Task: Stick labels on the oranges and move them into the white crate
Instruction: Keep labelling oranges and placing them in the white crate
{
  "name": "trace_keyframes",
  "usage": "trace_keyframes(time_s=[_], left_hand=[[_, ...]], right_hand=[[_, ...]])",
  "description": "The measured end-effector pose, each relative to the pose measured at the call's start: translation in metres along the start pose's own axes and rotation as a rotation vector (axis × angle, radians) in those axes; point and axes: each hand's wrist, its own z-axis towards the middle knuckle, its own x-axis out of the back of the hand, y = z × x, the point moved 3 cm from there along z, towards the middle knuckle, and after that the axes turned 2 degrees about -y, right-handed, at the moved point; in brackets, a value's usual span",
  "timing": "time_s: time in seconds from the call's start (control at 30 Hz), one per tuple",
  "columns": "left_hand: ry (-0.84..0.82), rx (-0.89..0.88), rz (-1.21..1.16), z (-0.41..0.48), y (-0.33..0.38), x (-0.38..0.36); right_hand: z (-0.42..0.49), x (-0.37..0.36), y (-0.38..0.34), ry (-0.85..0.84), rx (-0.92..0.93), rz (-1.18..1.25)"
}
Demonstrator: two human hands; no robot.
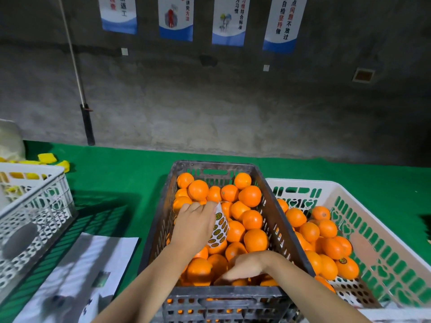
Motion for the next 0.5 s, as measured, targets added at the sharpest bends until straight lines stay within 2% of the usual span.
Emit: trace_keyframes(time_s=[0.13, 0.33, 0.5], left_hand=[[0.019, -0.069, 0.011, 0.001, 0.003, -0.004], [-0.012, -0.011, -0.054, 0.002, -0.005, -0.005], [-0.027, -0.022, -0.068, 0.003, -0.002, -0.008]], right_hand=[[-0.004, -0.001, 0.003, -0.026, 0.022, 0.049], [-0.015, -0.001, 0.001, -0.011, 0.042, 0.065], [-0.036, -0.002, 0.005, 0.015, 0.131, 0.063]])
